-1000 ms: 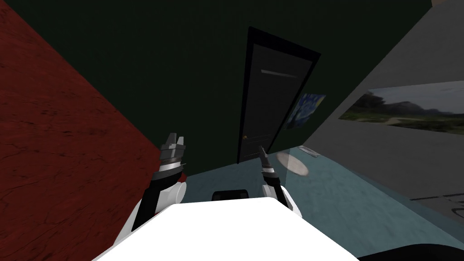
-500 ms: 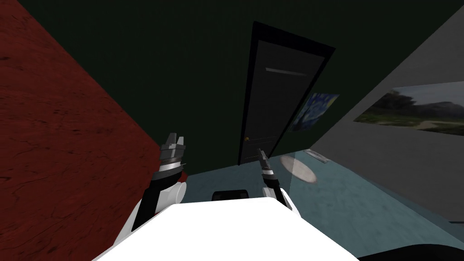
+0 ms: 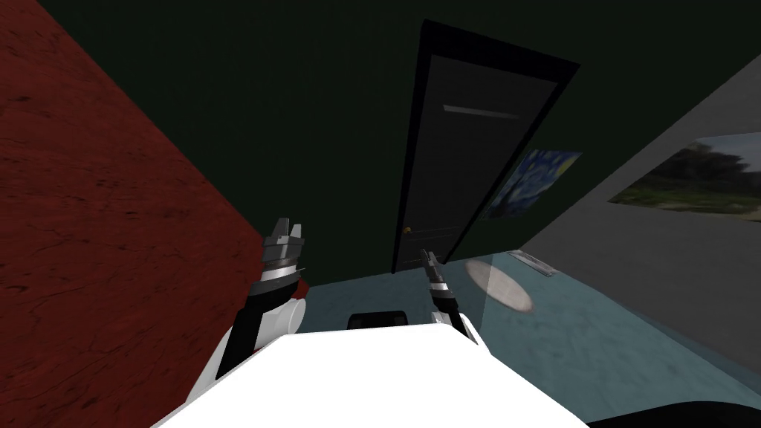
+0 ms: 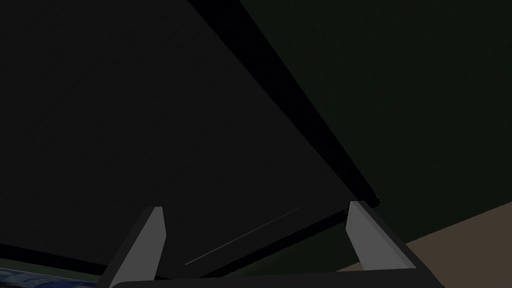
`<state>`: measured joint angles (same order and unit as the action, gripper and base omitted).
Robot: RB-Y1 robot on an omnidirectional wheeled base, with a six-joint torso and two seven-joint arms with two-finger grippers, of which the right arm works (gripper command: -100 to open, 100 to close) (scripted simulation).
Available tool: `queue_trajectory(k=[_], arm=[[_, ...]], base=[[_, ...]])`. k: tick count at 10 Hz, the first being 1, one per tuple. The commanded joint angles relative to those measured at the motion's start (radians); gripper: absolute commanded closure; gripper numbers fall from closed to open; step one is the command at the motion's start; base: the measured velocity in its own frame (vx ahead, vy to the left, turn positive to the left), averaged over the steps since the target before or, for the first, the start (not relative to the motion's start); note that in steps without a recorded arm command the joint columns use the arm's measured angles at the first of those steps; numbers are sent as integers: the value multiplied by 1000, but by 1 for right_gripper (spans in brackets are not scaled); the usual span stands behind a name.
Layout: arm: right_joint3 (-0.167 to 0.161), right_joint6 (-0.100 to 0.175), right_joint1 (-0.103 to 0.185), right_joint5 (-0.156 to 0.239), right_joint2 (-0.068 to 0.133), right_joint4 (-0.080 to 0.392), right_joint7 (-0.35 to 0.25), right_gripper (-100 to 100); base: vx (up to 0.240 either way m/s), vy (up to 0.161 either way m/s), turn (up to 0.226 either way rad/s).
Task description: Pull the door open
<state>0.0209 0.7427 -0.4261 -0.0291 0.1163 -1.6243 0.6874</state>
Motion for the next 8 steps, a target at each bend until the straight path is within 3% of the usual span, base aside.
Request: queue_trajectory(k=[1, 3, 4, 6, 7, 8], arm=[[-1, -1, 0, 1, 1, 10, 28, -100], [-1, 9, 5, 9, 7, 72, 95, -100], [-1, 9, 5, 9, 7, 72, 107, -100], [0, 20, 10, 17, 12, 132, 171, -100], [0, 20, 10, 17, 12, 132, 185, -100], [0, 25, 13, 21, 15, 163, 220, -100]], base=[[41, -24, 45], [54, -36, 116], [43, -48, 50], [59, -41, 119], [56, -40, 48], [55, -38, 64]])
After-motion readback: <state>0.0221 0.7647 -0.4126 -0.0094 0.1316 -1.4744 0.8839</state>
